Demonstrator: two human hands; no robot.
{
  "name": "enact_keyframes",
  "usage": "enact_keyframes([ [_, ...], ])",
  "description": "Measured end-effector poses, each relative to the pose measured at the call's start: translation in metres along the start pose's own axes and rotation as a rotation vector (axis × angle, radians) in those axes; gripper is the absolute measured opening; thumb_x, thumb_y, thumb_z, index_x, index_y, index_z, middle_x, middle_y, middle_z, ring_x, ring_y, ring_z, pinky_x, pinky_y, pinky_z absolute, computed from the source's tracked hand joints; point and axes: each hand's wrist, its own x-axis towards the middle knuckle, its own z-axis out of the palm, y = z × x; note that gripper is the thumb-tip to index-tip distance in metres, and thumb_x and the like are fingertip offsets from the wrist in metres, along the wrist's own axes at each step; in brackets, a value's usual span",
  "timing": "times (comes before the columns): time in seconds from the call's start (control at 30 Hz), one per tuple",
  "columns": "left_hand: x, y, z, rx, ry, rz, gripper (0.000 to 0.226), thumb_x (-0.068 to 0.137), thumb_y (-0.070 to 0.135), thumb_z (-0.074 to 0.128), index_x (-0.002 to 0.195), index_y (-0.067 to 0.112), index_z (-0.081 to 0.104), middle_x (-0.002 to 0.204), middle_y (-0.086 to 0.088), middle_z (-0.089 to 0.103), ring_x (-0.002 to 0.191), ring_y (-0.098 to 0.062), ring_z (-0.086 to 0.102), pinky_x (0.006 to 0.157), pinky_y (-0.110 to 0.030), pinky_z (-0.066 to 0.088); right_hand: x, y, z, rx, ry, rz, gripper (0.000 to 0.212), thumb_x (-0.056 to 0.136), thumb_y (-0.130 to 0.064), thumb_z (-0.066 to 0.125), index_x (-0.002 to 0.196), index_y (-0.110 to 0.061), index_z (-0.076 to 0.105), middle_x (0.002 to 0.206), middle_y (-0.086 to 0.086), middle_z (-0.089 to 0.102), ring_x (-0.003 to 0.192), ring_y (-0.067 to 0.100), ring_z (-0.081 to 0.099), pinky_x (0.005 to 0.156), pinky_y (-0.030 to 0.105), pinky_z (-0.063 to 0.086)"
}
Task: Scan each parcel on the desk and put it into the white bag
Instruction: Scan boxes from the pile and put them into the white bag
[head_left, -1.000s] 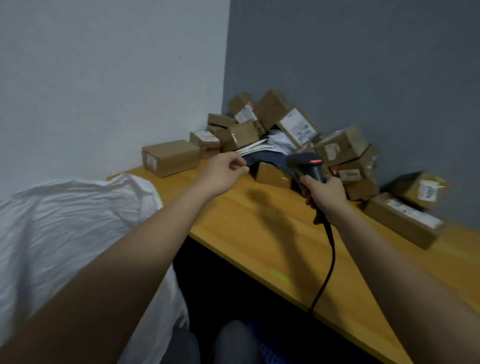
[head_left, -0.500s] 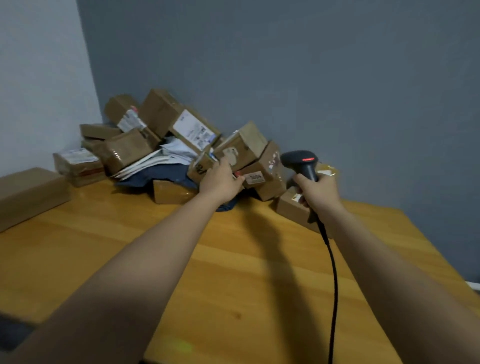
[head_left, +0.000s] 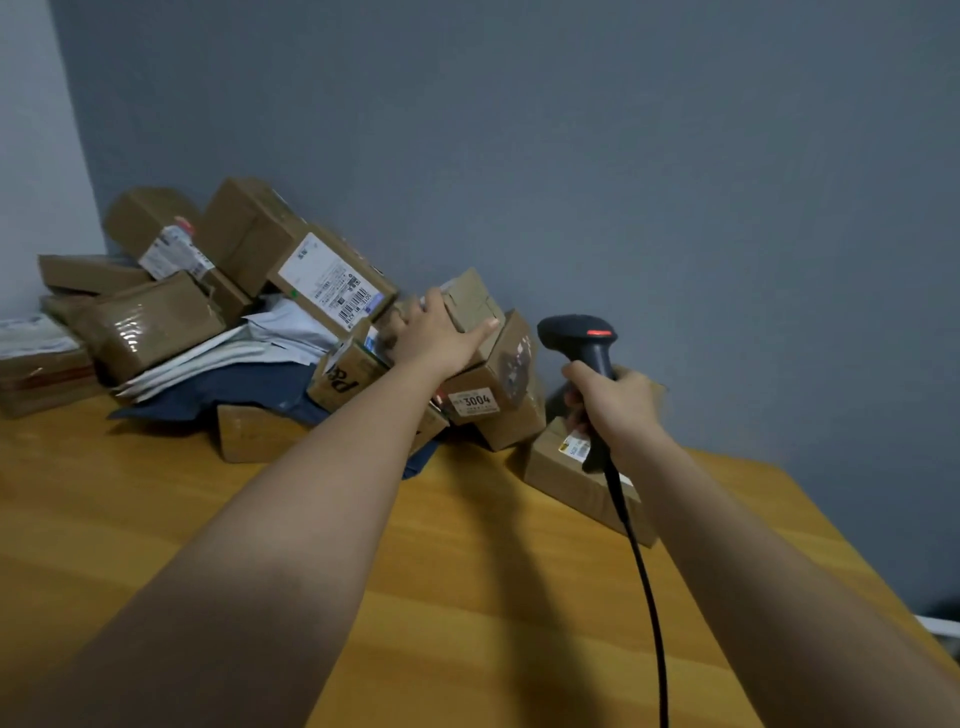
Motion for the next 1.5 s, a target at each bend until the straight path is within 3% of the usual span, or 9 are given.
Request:
enact_keyframes([
  [0.3,-0.014,-0.013,0.015,-0.253,-0.067,0.079,0.061,0.089,0.021,0.065,0.139,0.025,0.032,0.137,-0.006,0.043,0.118,-0.028,0.052,0.083,-0.036,0.048,0.001,0.008,-0.012,-0.036,0.017,-0.030,0.024,0.090,-0.025,0.065,0.102,-0.005,0.058,0.080,0.009,0.061,0.059,0.015,0.056,0.054,0.025,0.046],
  [0.37,-0.028,-0.022,0.021,-0.244,-0.097,0.106,0.064,0.086,0.015,0.068,0.139,0.023,0.035,0.139,-0.005,0.041,0.123,-0.027,0.048,0.090,-0.038,0.051,-0.005,0.005,-0.019,-0.030,0.021,-0.038,0.021,0.090,-0.024,0.064,0.100,-0.006,0.057,0.080,0.010,0.061,0.059,0.016,0.055,0.054,0.025,0.045],
  [0.47,-0.052,-0.034,0.027,-0.077,-0.186,0.104,0.074,0.083,0.026,0.072,0.143,0.024,0.030,0.142,-0.005,0.028,0.134,-0.027,0.023,0.108,-0.048,0.034,-0.016,0.006,-0.027,-0.006,0.035,-0.026,0.020,0.091,-0.022,0.063,0.102,-0.006,0.057,0.079,0.010,0.060,0.059,0.016,0.055,0.054,0.024,0.044],
  [0.63,-0.080,-0.037,0.031,0.051,-0.326,0.121,0.089,0.068,0.049,0.080,0.133,0.022,0.027,0.141,-0.003,0.019,0.137,-0.026,0.011,0.112,-0.045,0.026,-0.037,0.018,-0.032,0.002,0.035,0.048,0.016,0.091,-0.024,0.065,0.093,-0.009,0.058,0.074,0.007,0.058,0.058,0.016,0.055,0.053,0.025,0.046],
  [0.77,-0.087,-0.032,0.028,0.119,-0.438,0.295,0.107,0.059,0.046,0.086,0.138,0.023,0.018,0.160,0.007,-0.013,0.147,-0.023,-0.016,0.117,-0.051,0.001,-0.052,0.026,-0.035,0.047,0.031,0.089,0.016,0.091,-0.022,0.065,0.094,-0.009,0.058,0.073,0.008,0.058,0.056,0.016,0.054,0.050,0.024,0.045],
  [0.9,-0.092,-0.023,0.022,0.252,-0.443,0.474,0.131,0.060,0.040,0.088,0.151,0.024,-0.005,0.158,0.002,0.005,0.147,-0.024,0.002,0.119,-0.046,0.002,-0.063,0.026,-0.036,0.067,0.040,0.106,0.015,0.091,-0.021,0.065,0.094,-0.008,0.057,0.071,0.007,0.057,0.055,0.015,0.053,0.051,0.023,0.045],
  [1.2,-0.148,-0.025,-0.023,0.652,-0.474,0.583,0.126,0.056,0.073,0.075,0.152,0.025,0.008,0.146,-0.002,0.015,0.135,-0.028,0.012,0.115,-0.045,0.013,-0.098,0.026,-0.031,0.116,-0.057,0.215,0.014,0.091,-0.020,0.064,0.091,-0.007,0.059,0.070,0.007,0.058,0.054,0.017,0.052,0.048,0.024,0.042],
  [1.4,-0.195,-0.059,-0.062,0.495,-0.410,0.459,0.132,0.056,0.070,0.077,0.154,0.022,0.003,0.149,0.002,0.018,0.137,-0.021,0.015,0.113,-0.036,0.015,-0.142,0.038,-0.008,0.171,-0.212,0.312,0.018,0.089,-0.021,0.066,0.099,-0.006,0.061,0.075,0.009,0.060,0.058,0.018,0.052,0.052,0.027,0.041],
  [1.5,-0.206,-0.067,-0.080,0.441,-0.325,0.399,0.107,0.069,0.060,0.076,0.152,0.021,0.021,0.147,0.000,0.031,0.136,-0.022,0.027,0.111,-0.036,0.023,-0.163,0.041,0.000,0.238,-0.237,0.307,0.018,0.089,-0.020,0.066,0.100,-0.007,0.061,0.076,0.008,0.062,0.058,0.016,0.056,0.051,0.025,0.042],
])
